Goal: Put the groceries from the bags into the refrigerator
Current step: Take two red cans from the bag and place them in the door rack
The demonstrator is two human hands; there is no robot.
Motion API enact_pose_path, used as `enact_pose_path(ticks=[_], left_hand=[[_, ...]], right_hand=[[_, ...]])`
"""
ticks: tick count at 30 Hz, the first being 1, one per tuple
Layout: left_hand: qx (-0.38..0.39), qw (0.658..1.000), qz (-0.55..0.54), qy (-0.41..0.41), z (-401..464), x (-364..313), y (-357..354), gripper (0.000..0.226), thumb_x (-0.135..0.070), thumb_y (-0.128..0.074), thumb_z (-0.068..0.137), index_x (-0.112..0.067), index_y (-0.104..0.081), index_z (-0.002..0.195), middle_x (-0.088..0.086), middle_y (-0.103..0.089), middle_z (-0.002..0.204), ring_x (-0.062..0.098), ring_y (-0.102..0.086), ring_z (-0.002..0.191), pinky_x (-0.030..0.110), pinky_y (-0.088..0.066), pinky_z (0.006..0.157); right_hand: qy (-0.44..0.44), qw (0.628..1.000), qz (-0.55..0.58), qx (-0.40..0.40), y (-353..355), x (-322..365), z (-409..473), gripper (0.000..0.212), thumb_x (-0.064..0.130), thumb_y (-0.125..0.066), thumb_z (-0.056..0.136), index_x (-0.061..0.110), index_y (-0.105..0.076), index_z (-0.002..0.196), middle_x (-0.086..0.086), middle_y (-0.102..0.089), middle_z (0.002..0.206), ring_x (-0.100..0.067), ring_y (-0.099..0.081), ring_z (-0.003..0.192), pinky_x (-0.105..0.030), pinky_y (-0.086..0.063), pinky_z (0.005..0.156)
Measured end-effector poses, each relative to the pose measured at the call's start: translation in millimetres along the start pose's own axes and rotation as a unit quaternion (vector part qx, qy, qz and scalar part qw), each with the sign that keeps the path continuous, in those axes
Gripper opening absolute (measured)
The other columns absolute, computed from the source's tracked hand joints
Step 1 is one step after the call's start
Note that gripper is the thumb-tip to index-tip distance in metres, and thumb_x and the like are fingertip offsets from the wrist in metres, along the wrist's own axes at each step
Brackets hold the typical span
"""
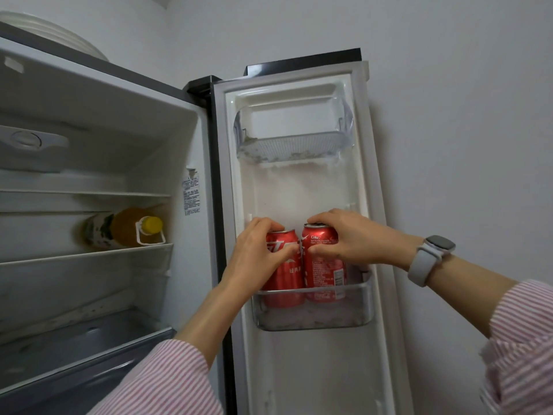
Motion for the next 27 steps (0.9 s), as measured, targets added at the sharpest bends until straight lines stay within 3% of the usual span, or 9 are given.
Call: enact_pose_path(ticks=[4, 7, 10, 14, 19, 22, 27], left_hand=[[0.031, 1.0, -0.001, 0.006, 1, -1, 0, 0.037, -0.037, -0.067, 0.08, -0.024, -0.048, 0.108, -0.009, -0.048, 0.107, 0.003, -0.046, 0.095, 0.008, -0.036, 0.068], [0.037, 0.994, 0.105, -0.02, -1, -5, 3, 0.047, -0.045, -0.062, 0.082, -0.023, -0.048, 0.122, -0.006, -0.053, 0.119, 0.006, -0.049, 0.103, 0.018, -0.039, 0.083], [0.008, 0.976, 0.21, -0.058, -3, -5, 6, 0.051, -0.053, -0.055, 0.084, -0.026, -0.047, 0.127, -0.007, -0.055, 0.127, 0.011, -0.046, 0.122, 0.031, -0.03, 0.102], [0.024, 0.984, 0.174, -0.04, -6, -3, 8, 0.054, -0.05, -0.054, 0.086, -0.028, -0.042, 0.134, -0.008, -0.05, 0.134, 0.01, -0.043, 0.125, 0.033, -0.023, 0.107], [-0.004, 0.992, 0.121, -0.031, -11, -7, 16, 0.048, -0.038, -0.054, 0.089, -0.024, -0.044, 0.134, -0.005, -0.045, 0.14, 0.012, -0.037, 0.13, 0.037, -0.028, 0.108], [-0.054, 0.992, 0.111, -0.026, -25, -10, 25, 0.045, -0.035, -0.054, 0.09, -0.022, -0.047, 0.132, -0.003, -0.045, 0.14, 0.013, -0.038, 0.13, 0.037, -0.028, 0.108], [-0.139, 0.984, 0.097, -0.055, -90, -17, 36, 0.045, -0.039, -0.048, 0.086, -0.015, -0.054, 0.124, 0.004, -0.056, 0.126, 0.017, -0.05, 0.118, 0.037, -0.035, 0.102]], right_hand=[[-0.003, 1.0, -0.012, -0.013, -5, 1, -2, 0.062, 0.048, -0.055, 0.084, 0.022, -0.035, 0.137, -0.002, -0.041, 0.137, -0.018, -0.048, 0.115, -0.033, -0.044, 0.096], [-0.01, 0.999, -0.018, -0.031, -8, 0, -7, 0.071, 0.052, -0.055, 0.082, 0.025, -0.026, 0.142, -0.001, -0.03, 0.14, -0.018, -0.044, 0.121, -0.035, -0.044, 0.098], [-0.003, 0.999, -0.033, -0.038, -12, -2, -9, 0.072, 0.054, -0.052, 0.083, 0.026, -0.023, 0.143, 0.001, -0.036, 0.141, -0.015, -0.04, 0.125, -0.036, -0.039, 0.103], [0.014, 0.995, -0.033, -0.088, -13, -1, -12, 0.061, 0.049, -0.045, 0.089, 0.023, -0.029, 0.141, 0.001, -0.041, 0.143, -0.014, -0.036, 0.131, -0.033, -0.032, 0.108], [0.023, 0.99, -0.017, -0.137, -11, 6, -17, 0.047, 0.035, -0.043, 0.093, 0.02, -0.038, 0.137, 0.0, -0.043, 0.142, -0.014, -0.035, 0.132, -0.03, -0.028, 0.109], [0.028, 0.975, 0.03, -0.218, -12, 18, -31, 0.038, 0.029, -0.044, 0.093, 0.014, -0.051, 0.128, -0.004, -0.052, 0.134, -0.016, -0.042, 0.126, -0.027, -0.029, 0.106], [0.054, 0.916, 0.109, -0.382, -39, 56, -84, 0.035, 0.021, -0.043, 0.087, 0.005, -0.062, 0.111, -0.01, -0.063, 0.112, -0.018, -0.052, 0.109, -0.028, -0.038, 0.099]])
Point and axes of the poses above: each hand's wrist, its own z-axis towards the middle knuckle, its own y-axis out of the back of the hand, x = y × z, the point moved 2 cm from there along z, towards the middle knuckle
